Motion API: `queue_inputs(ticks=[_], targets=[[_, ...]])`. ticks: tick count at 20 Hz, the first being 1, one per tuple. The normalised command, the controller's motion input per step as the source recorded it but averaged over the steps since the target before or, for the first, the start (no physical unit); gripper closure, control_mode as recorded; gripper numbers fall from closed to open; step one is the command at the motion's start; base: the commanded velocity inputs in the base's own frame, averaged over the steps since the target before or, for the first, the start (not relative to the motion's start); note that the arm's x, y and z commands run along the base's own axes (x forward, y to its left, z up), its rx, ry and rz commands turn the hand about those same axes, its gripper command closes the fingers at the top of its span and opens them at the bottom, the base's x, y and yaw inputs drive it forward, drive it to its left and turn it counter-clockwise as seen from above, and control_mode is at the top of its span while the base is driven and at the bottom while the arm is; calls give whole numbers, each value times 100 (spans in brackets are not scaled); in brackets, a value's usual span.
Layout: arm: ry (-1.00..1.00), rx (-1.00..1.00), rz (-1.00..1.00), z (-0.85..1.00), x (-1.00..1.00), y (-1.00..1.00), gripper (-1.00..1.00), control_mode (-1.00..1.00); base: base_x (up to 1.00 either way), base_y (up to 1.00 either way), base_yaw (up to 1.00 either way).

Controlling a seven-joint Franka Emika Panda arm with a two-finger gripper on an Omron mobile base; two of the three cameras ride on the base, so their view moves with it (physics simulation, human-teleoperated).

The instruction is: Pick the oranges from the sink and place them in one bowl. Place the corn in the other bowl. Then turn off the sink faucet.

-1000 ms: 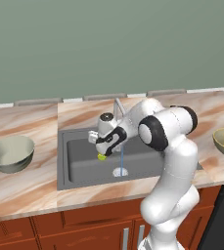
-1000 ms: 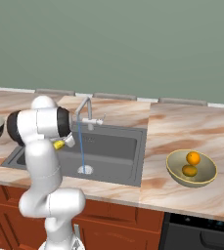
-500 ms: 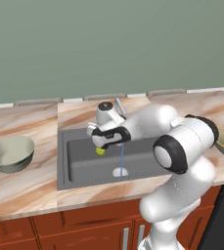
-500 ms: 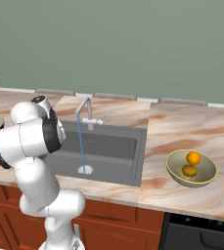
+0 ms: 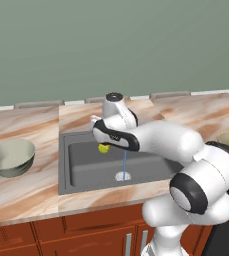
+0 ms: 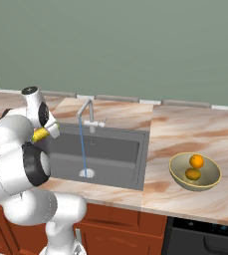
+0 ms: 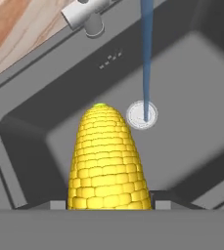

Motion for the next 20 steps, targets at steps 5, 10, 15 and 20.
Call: queue_inputs(ticks=[5,10,15,20], targets=[[2,0,3,31,-16,16,100,-100,0,0,0],[10,0,6,4,0,42,100,-100,0,0,0],[13,1,9,11,0,47,100,-100,0,0,0],[5,1,5,21,0,30,100,-100,0,0,0]])
